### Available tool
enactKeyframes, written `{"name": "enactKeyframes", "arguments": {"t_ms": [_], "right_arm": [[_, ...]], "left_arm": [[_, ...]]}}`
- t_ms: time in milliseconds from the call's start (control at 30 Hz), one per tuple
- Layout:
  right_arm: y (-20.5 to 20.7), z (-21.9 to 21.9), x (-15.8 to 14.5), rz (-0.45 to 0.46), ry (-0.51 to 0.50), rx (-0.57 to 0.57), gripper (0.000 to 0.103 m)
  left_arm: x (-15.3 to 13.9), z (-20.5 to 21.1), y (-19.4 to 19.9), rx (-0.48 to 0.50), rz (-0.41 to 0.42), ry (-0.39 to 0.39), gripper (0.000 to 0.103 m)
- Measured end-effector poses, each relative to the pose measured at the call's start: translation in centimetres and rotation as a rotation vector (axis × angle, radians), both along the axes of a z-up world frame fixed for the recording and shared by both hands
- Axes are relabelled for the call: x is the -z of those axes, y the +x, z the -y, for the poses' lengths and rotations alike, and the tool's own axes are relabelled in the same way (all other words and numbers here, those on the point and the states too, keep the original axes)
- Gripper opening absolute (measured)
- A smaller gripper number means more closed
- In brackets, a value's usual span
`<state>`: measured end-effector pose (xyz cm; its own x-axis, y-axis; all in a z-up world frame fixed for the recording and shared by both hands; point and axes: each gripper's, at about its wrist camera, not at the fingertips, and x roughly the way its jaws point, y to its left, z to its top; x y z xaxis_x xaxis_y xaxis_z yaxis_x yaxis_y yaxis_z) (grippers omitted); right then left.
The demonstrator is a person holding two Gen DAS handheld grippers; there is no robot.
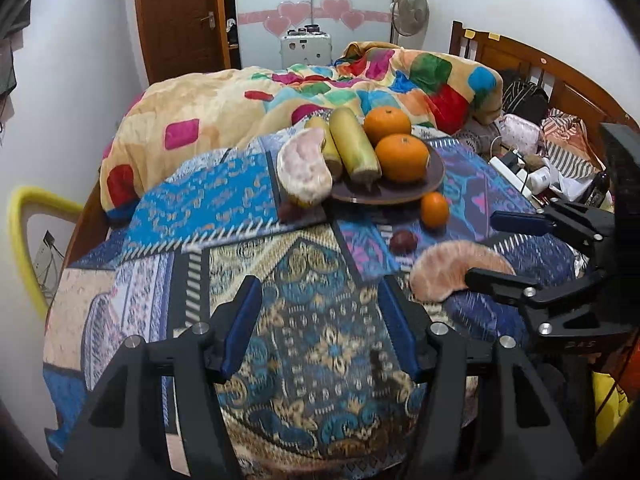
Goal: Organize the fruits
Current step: 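Grasp the second pomelo slice from the bed with the right tool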
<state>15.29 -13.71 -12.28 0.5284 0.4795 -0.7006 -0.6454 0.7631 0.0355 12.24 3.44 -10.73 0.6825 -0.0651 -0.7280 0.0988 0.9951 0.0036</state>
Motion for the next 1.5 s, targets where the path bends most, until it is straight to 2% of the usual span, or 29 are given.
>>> {"name": "enactKeyframes", "arguments": {"t_ms": [167,300,367,400,467,600,700,900,1033,1233,1300,1500], "right_arm": [[0.3,-0.8,1.9,-0.041,-0.028,-0.008,0.065],[0.3,-0.8,2.6,-0.035,-0.030,-0.013,0.064],[0.0,-0.5,2.5,-0.021,-0.034,-0.013,0.058],[-0.1,-0.3,2.4,-0.015,-0.038,-0.012,0.048],[0.2,0.3,2.3,-0.021,-0.033,-0.005,0.044],[0.6,2.1,2.4,-0.006,-0.046,0.050,0.043],[1.2,3.9,2.3,-0.004,-0.043,0.094,0.043],[3.1,6.7,2.5,-0.003,-0.041,0.195,0.043],[3.9,7.4,2.5,-0.003,-0.024,0.218,0.043],[4.2,7.3,2.7,0.014,-0.017,0.210,0.043],[4.3,7.4,2.7,0.014,-0.010,0.209,0.043],[4.5,7.3,2.8,0.017,-0.002,0.210,0.043]], "left_arm": [[1.2,-0.3,-0.5,-0.006,-0.022,-0.001,0.060],[1.6,-1.0,-0.1,-0.027,-0.024,-0.007,0.060],[1.8,-1.4,0.5,-0.039,-0.027,-0.011,0.060],[1.8,-1.6,0.8,-0.044,-0.027,-0.012,0.060],[1.7,-2.0,1.8,-0.059,-0.023,-0.013,0.060],[1.1,-3.0,3.9,-0.097,-0.004,-0.002,0.060],[1.0,-3.9,6.2,-0.132,0.005,0.038,0.060],[2.2,-5.0,12.1,-0.155,-0.046,0.059,0.060],[3.1,-5.2,14.6,-0.158,-0.068,0.077,0.060],[3.3,-4.9,15.5,-0.139,-0.066,0.074,0.059],[3.2,-4.6,15.6,-0.134,-0.069,0.055,0.055],[2.5,-2.6,15.7,-0.097,-0.048,0.077,0.053]]}}
